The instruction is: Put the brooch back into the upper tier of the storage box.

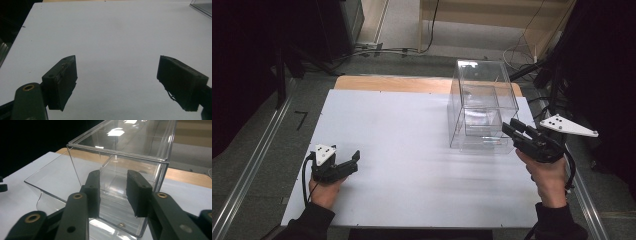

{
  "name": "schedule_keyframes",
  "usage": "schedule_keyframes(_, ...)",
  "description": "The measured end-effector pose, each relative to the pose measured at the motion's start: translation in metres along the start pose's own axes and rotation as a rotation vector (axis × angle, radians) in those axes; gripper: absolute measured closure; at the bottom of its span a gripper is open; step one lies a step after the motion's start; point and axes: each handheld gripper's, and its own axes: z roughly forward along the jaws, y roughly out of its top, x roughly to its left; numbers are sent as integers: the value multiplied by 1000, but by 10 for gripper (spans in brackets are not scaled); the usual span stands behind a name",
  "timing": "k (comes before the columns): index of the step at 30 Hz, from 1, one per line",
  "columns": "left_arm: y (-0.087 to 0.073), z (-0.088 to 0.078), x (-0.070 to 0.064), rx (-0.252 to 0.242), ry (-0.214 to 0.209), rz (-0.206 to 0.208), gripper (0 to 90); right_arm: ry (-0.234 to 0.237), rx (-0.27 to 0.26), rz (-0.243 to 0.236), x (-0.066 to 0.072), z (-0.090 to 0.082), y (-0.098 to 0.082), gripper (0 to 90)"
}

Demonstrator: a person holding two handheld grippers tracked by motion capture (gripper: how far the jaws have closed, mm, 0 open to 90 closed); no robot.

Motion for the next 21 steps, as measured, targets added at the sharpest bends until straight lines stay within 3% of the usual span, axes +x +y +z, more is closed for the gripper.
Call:
schedule_keyframes(14,0,0,0,2,1,0,175,-4,-21,-11,0,-8,-1,394)
schedule_keyframes(21,0,0,0,3,1,1,175,-4,-20,0,-3,-13,-3,363)
